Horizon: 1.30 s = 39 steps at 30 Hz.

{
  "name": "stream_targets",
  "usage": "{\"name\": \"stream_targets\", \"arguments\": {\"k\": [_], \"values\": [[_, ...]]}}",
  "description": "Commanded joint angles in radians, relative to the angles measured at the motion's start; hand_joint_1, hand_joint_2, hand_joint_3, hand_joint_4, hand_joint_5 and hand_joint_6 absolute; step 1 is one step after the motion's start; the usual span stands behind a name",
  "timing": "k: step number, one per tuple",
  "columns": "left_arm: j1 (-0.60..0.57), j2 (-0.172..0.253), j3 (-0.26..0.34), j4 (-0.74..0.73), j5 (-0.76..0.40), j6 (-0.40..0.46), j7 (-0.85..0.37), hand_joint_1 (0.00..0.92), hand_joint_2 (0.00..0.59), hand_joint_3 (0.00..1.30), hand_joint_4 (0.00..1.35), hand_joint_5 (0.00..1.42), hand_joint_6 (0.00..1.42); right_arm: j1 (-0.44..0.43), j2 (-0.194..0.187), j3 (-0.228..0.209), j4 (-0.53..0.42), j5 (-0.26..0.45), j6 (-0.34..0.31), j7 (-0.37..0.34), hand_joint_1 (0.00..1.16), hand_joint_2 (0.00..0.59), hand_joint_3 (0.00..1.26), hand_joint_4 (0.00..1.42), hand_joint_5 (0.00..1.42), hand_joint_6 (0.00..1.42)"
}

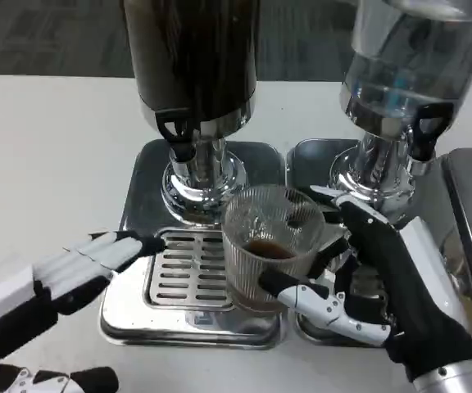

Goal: Grasp the cup under the faucet to collect the drink, then remove the cup.

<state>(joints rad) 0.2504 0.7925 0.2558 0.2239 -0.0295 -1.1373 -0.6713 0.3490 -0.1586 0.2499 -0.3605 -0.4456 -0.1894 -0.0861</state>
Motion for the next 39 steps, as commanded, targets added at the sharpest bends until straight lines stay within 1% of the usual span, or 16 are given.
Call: {"name": "stream_targets", "arguments": {"k": [1, 10, 17, 27, 34, 39], "values": [[0.028, 0.023, -0.004, -0.026, 0.017, -0.027, 0.024, 0.0, 0.194, 0.0, 0.0, 0.0, 0.01, 0.008, 0.001, -0.011, -0.048, 0.025, -0.046, 0.001, 0.61, 0.321, 0.53, 0.6, 0.79, 1.09], [0.084, 0.035, 0.01, -0.074, 0.019, -0.039, 0.054, 0.0, 0.191, 0.0, 0.0, 0.0, 0.01, 0.064, -0.01, -0.025, -0.092, 0.041, -0.054, 0.016, 0.61, 0.321, 0.53, 0.61, 0.8, 1.09], [0.109, 0.034, 0.012, -0.099, 0.021, -0.034, 0.067, 0.0, 0.187, 0.0, 0.0, 0.0, 0.01, 0.092, -0.012, -0.029, -0.118, 0.045, -0.06, 0.031, 0.61, 0.321, 0.53, 0.62, 0.81, 1.11], [0.137, 0.03, 0.018, -0.123, 0.026, -0.029, 0.076, 0.0, 0.185, 0.0, 0.0, 0.0, 0.0, 0.105, -0.005, -0.04, -0.128, 0.051, -0.064, 0.045, 0.6, 0.327, 0.54, 0.62, 0.82, 1.11], [0.139, 0.03, 0.015, -0.122, 0.022, -0.022, 0.081, 0.0, 0.185, 0.0, 0.0, 0.0, 0.0, 0.109, -0.003, -0.038, -0.127, 0.057, -0.065, 0.048, 0.6, 0.33, 0.55, 0.62, 0.82, 1.11], [0.138, 0.033, 0.013, -0.122, 0.023, -0.02, 0.086, 0.0, 0.185, 0.0, 0.0, 0.0, 0.0, 0.102, -0.003, -0.046, -0.131, 0.065, -0.06, 0.053, 0.6, 0.334, 0.55, 0.62, 0.82, 1.11]]}}
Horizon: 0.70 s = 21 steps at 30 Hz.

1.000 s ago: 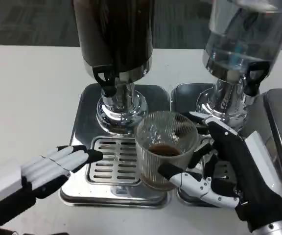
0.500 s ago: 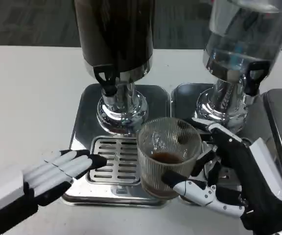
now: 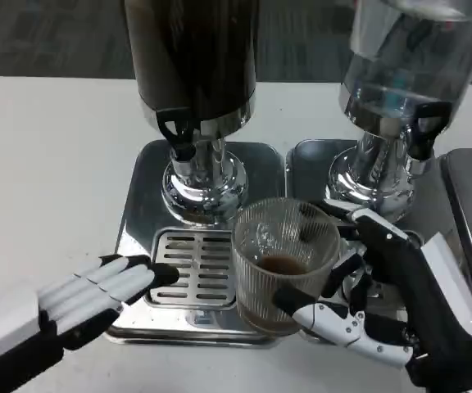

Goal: Grasp the cup under the faucet to collect the drink, then remove the cup.

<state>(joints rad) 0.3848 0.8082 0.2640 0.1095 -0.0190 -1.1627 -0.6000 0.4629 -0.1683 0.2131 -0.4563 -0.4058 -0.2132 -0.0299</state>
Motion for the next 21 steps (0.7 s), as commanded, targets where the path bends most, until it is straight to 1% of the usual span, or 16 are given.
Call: {"name": "stream_targets", "arguments": {"k": [1, 21], "values": [[0.002, 0.019, 0.005, -0.006, 0.011, 0.007, 0.015, 0.0, 0.184, 0.0, 0.0, 0.0, 0.0, -0.012, 0.007, -0.011, -0.036, 0.028, -0.035, -0.002, 0.6, 0.335, 0.55, 0.62, 0.82, 1.11], [-0.006, 0.027, -0.004, -0.001, 0.0, 0.014, 0.014, 0.0, 0.174, 0.0, 0.0, 0.0, 0.0, -0.002, 0.008, -0.015, -0.045, 0.037, -0.044, -0.001, 0.59, 0.338, 0.56, 0.64, 0.83, 1.13]]}}
